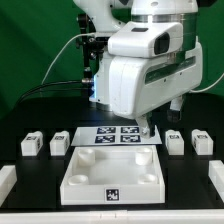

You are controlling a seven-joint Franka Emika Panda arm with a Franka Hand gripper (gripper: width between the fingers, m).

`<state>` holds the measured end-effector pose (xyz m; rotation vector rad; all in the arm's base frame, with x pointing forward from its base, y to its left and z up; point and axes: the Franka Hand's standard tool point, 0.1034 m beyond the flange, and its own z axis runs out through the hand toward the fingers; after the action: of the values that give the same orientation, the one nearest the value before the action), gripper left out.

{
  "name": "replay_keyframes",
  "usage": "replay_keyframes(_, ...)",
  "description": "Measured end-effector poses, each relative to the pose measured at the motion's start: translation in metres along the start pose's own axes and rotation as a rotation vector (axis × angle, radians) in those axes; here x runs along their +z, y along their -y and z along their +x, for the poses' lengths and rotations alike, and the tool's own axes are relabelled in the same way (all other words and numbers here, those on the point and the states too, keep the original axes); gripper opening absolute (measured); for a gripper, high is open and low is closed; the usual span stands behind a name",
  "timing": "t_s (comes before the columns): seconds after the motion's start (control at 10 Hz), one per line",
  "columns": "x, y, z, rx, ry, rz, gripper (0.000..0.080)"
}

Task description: Assemble one leg

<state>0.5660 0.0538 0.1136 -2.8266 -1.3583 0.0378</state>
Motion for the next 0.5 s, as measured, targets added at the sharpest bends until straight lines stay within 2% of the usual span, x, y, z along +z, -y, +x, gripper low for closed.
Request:
replay_keyframes(0.4,0.0,0.0,-0.001,-0.086,-0.002,-0.003,0.065)
replay_keyframes(0.5,0.004,0.012,-0.014,-0.22,-0.008,-0.012,0.065)
